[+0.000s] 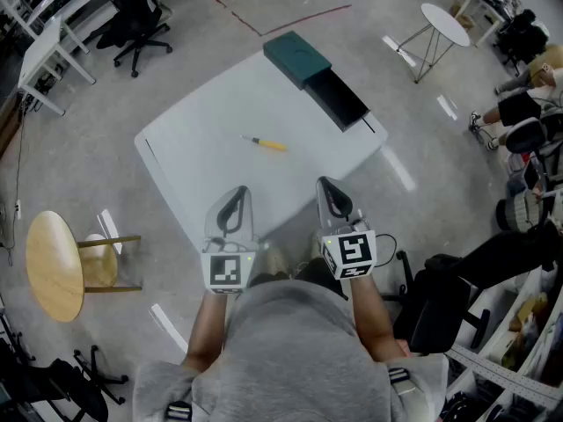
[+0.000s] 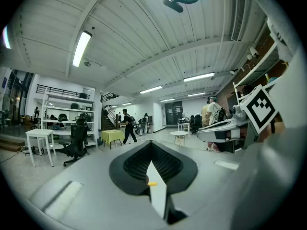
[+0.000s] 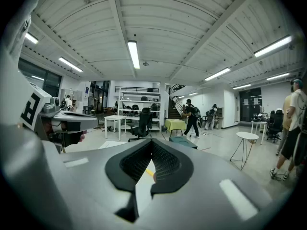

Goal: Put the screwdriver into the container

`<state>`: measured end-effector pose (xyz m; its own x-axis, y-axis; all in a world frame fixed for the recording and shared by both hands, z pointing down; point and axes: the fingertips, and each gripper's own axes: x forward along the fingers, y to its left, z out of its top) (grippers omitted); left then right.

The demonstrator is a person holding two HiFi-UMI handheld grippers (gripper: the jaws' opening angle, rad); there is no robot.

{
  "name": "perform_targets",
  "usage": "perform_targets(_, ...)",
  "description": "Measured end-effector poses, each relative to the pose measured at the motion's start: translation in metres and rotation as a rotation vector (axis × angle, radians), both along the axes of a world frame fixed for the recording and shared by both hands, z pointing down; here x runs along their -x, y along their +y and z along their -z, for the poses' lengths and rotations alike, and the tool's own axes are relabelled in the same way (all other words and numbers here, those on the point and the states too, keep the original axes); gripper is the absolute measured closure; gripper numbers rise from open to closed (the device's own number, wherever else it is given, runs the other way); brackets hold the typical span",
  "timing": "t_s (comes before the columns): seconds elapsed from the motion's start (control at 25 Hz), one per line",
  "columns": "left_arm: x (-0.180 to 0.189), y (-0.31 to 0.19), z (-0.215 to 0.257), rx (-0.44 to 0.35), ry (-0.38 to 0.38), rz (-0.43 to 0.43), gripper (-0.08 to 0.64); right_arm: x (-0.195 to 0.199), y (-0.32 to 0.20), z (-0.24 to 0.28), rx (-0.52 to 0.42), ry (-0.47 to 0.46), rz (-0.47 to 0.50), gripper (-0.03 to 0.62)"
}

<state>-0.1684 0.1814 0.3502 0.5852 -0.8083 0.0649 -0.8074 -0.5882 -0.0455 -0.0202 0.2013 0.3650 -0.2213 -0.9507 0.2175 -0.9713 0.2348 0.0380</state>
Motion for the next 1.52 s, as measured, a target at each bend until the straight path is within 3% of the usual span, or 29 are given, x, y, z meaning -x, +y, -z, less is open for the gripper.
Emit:
perform_targets(0.6,0.01,-0.03,0.006,-0.014,0.021,0.02,0.548,0.01,-0.031,0.006,-0.01,0.031,0.021,0.589)
perform_targets(0.96,0.013,-0.057,0.002,-0.005,0.03,0.1,0.548,0.015,-0.07,0.0,0.007,0.031,0.106,0.589)
perform_targets(1.24,0.003,-0.089,-0.01,0.03,0.027,0.212,0.549,0.008,-0.12,-0.015,0.056,0.03,0.226,0.589)
perform_targets(1.52,0.004,-0.113,-0.028,0.103,0.022,0.401,0.548,0.019,-0.171,-0.035,0.138,0.03,0.434,0.589)
